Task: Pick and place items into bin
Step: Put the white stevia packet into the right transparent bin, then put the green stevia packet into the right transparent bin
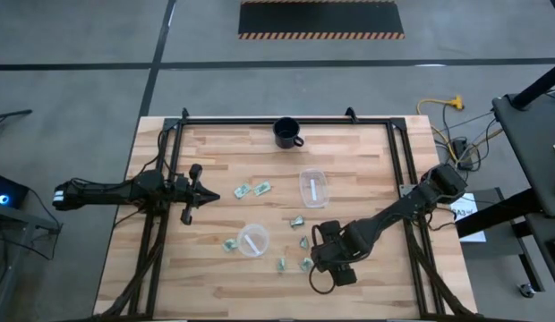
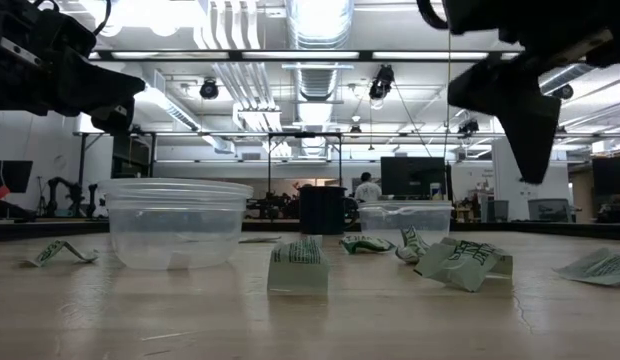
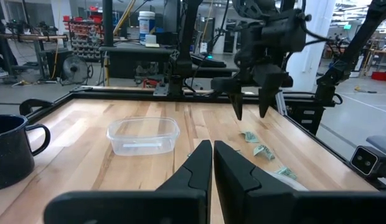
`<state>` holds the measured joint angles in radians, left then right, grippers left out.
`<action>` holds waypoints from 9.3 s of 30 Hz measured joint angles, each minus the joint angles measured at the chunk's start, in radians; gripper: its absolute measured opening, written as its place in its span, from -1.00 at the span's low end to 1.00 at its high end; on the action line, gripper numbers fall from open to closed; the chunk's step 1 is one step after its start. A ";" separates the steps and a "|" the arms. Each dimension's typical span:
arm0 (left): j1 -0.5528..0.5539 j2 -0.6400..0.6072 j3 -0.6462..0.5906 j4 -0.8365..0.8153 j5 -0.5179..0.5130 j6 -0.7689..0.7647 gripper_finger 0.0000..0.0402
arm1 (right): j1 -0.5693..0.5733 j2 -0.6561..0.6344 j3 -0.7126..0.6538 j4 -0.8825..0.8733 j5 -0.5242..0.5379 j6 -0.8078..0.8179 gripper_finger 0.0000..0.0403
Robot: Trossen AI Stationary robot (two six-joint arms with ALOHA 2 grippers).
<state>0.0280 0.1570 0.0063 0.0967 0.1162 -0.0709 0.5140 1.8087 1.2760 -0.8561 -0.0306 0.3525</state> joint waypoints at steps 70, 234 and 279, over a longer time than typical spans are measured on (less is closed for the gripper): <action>0.000 0.000 0.000 0.000 0.000 0.000 -1.00 | 0.001 0.028 0.008 -0.115 0.420 0.012 -0.96; 0.000 0.000 0.000 0.000 0.000 0.000 -1.00 | -0.332 -0.245 -0.015 0.152 0.152 -0.433 0.02; 0.000 0.000 0.000 0.000 0.000 0.000 -1.00 | -0.184 -0.230 -0.291 0.608 0.007 -0.176 0.02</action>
<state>0.0280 0.1566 0.0063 0.0967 0.1162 -0.0711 0.3302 1.5791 0.9852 -0.2479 -0.0235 0.1768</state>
